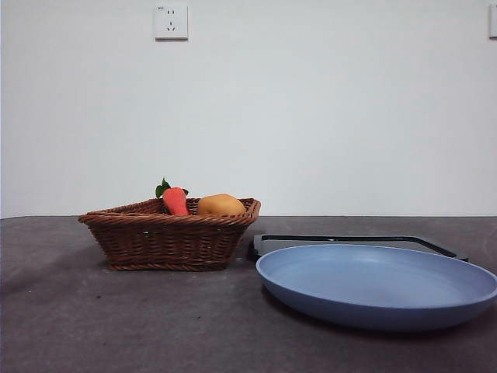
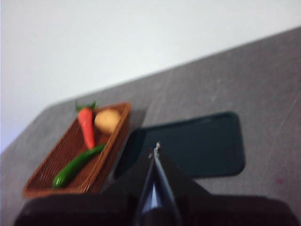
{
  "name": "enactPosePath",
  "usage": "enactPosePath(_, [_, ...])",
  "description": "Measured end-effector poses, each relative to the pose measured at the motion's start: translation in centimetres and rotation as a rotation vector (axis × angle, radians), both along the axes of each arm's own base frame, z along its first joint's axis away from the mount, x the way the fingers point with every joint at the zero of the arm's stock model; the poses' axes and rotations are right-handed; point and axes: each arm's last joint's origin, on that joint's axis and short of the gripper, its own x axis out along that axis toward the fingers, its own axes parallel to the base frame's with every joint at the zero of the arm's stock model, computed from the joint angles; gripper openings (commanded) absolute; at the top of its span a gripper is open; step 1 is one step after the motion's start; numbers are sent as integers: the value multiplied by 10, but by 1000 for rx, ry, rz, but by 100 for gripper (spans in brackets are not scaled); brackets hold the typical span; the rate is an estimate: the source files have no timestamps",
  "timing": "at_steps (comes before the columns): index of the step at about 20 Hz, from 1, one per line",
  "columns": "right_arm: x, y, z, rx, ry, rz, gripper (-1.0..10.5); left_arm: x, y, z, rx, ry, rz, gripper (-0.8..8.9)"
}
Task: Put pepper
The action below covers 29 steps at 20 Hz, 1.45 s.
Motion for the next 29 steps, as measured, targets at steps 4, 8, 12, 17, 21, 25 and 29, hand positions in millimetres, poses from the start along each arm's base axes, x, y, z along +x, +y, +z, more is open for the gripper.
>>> enactPosePath(4, [3, 2, 27, -77, 111, 82, 5, 5, -2, 21, 37, 65, -101, 7])
enactPosePath(8, [4, 3, 51, -197, 255, 150, 6, 10, -3, 39, 118, 121, -190, 6])
enactPosePath(12, [4, 3, 61, -310, 391, 216, 6, 10, -4, 56, 209, 177, -261, 6])
enactPosePath(17, [2, 3, 60, -373, 443, 260, 20, 9, -4, 64, 260, 204, -309, 44])
enactPosePath(21, [3, 3, 60, -376, 444, 262, 293, 9, -4, 64, 266, 200, -311, 350])
enactPosePath(25, [10, 4, 58, -372, 479, 266, 311, 9, -4, 64, 266, 200, -312, 350])
enactPosePath(29, [37, 6, 47, -371, 587, 285, 310, 9, -4, 64, 266, 200, -312, 350])
